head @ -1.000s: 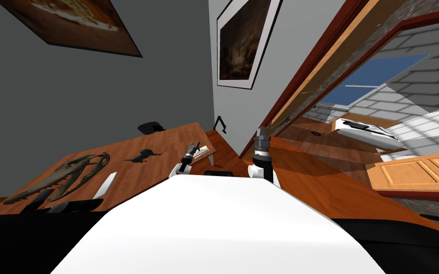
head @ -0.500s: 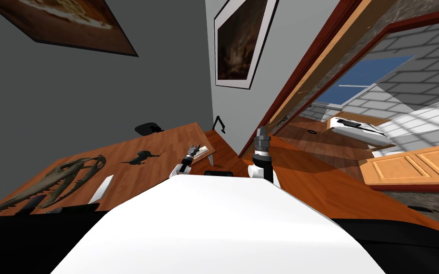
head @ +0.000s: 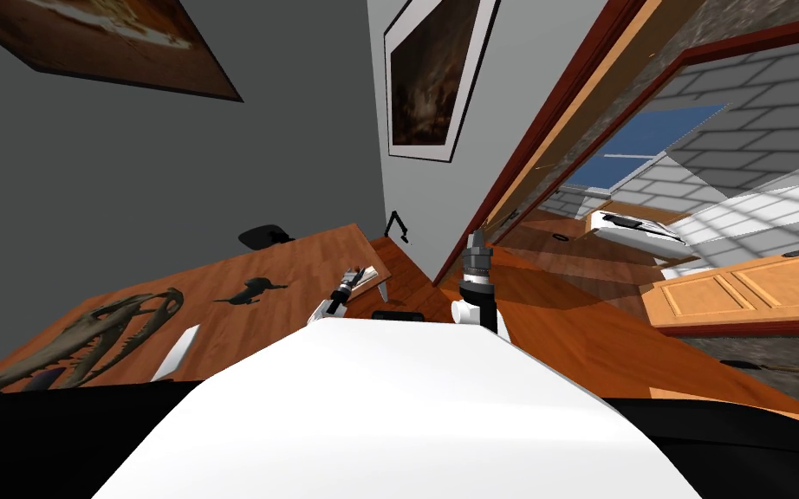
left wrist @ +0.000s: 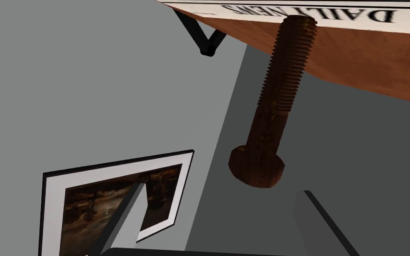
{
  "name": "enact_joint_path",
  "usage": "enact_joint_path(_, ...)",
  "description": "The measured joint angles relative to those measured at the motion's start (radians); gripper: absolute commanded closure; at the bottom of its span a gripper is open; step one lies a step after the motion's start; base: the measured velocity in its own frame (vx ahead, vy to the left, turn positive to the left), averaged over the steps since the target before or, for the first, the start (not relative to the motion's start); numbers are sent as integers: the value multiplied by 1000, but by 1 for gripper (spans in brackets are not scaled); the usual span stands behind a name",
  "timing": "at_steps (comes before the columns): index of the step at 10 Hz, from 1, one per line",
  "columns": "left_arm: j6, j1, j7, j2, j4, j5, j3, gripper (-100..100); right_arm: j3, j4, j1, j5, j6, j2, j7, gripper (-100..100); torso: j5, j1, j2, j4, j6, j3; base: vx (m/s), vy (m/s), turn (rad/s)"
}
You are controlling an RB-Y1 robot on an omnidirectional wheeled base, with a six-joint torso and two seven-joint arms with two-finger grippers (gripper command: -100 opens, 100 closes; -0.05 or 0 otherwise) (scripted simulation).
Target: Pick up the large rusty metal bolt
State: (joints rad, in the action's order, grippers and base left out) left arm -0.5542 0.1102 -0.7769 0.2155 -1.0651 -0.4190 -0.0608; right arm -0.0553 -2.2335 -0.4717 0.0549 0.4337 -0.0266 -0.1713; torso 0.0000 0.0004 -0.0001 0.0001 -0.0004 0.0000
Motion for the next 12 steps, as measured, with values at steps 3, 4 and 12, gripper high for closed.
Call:
enact_joint_path(3,-4,-20,-39,11,74,-24,-6,-100,0,0,0,0,0,0,0,0,0,0,0,0,0,0,-1,4,-46)
enact_joint_path(4,3,-27,-47,22,90,-34,-4,-100,0,0,0,0,0,0,0,0,0,0,0,0,0,0,1,4,-13)
enact_joint_path(12,14,-5,-109,-32,103,-69,-66,-100,0,0,0,0,0,0,0,0,1,6,0,0,0,0,5,39,-121)
